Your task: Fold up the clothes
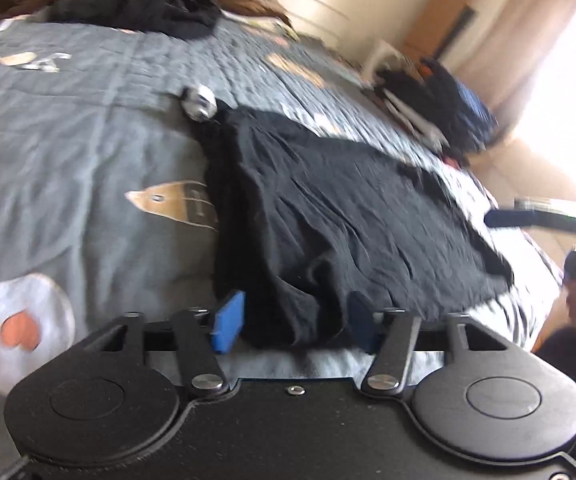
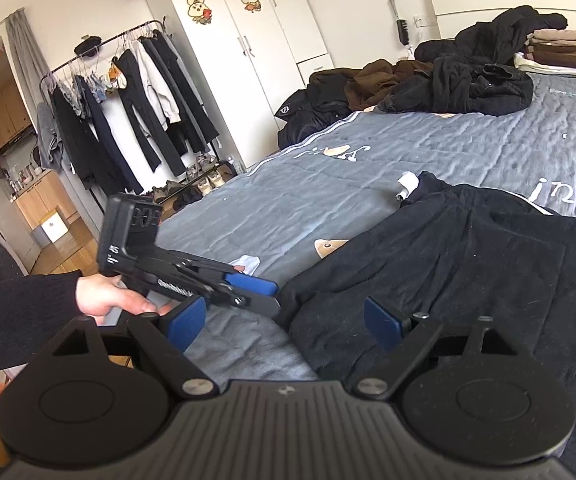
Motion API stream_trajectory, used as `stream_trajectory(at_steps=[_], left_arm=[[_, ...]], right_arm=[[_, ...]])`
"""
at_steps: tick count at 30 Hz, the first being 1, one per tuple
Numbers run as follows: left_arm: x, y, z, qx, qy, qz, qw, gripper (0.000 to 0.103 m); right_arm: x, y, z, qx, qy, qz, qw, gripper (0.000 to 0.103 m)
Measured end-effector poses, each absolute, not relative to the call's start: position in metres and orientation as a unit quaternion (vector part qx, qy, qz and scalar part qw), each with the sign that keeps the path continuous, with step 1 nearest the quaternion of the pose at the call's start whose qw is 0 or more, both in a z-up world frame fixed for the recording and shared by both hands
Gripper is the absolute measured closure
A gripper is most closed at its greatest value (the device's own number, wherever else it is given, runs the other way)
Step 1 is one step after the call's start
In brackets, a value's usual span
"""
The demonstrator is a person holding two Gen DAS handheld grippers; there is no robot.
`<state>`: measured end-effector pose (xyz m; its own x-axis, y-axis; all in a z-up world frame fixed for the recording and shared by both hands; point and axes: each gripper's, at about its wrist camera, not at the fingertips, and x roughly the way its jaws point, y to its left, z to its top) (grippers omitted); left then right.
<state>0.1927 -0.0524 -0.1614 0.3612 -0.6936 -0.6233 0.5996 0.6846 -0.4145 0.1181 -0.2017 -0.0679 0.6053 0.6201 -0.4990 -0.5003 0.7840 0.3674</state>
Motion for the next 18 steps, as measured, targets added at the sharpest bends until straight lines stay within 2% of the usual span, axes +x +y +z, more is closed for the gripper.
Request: stream_trajectory(at_steps=[2,5,8,15,18], left_arm=[[0.195,-0.059,-0.168,-0.037,0.417,-0.404,0.813,0.076],[0.199,-0.057,-0.175,-0.033,0.421,-0.427,0.8,0.086],[0.202,-0.053,-0.171,-0.027,0.416,-0.455,0.787,0.09],[0.224,-0.061,-0.144,0.063,0.44,-0.505,0.74,0.093],[0.231,-0.06,-0.134,0.082,0.442,-0.506,0.736,0.098]], right_arm=[[0.12,-0.203,-0.068,0.099,0.314,0.312,0.891,0.017],[0.122,-0.203,-0.069,0.101,0.314,0.31,0.892,0.017],[0.123,-0.204,-0.069,0.102,0.314,0.309,0.892,0.017],[0.125,-0.205,-0.072,0.1,0.321,0.307,0.89,0.017],[0.124,-0.207,-0.072,0.099,0.322,0.306,0.89,0.017]])
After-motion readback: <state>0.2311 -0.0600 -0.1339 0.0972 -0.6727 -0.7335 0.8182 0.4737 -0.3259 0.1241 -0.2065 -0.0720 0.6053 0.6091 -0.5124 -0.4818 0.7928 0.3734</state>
